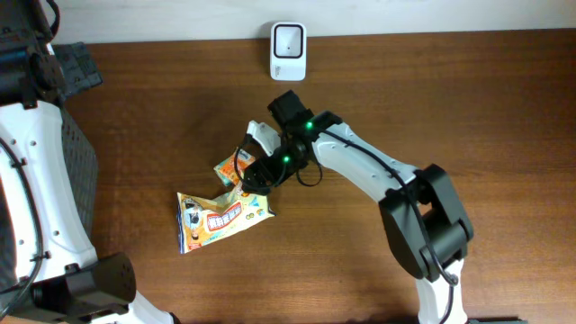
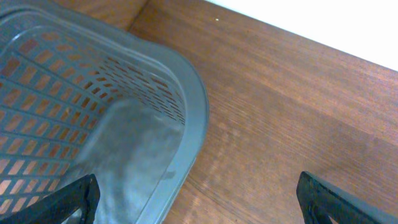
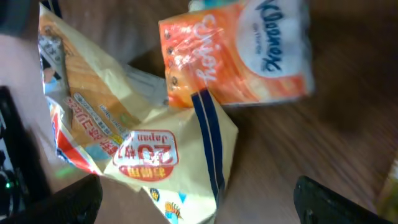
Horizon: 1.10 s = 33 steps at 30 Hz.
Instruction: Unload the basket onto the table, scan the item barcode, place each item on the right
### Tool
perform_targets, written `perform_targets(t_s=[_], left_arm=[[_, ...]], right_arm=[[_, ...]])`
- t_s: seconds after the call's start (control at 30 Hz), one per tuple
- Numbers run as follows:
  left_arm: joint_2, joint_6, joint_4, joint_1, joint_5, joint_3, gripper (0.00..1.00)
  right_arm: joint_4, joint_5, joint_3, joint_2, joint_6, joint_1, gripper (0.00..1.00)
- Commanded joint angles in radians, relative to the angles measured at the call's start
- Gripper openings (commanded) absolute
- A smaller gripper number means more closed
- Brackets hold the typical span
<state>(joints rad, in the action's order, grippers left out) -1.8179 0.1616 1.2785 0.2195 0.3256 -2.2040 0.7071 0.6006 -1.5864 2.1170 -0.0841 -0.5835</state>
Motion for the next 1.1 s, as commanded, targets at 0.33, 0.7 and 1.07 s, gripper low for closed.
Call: perform_targets(t_s=[0.33, 0.7, 1.07], left_arm=[[-0.002, 0.009, -0.001, 0.004, 0.0, 0.002, 0.99], [-0.002, 0.009, -0.001, 0.004, 0.0, 0.002, 0.99], [-0.002, 0.01, -0.001, 0.004, 0.0, 0.002, 0.99]], right_arm=[[-0.072, 0.088, -0.007, 0.142, 0.047, -0.064, 0.53], [0.084, -0.079, -0.069, 0.045, 0.1, -0.025, 0.04], [0.61, -0.883, -0.11, -0.365, 0.358, -0.025, 0.04]])
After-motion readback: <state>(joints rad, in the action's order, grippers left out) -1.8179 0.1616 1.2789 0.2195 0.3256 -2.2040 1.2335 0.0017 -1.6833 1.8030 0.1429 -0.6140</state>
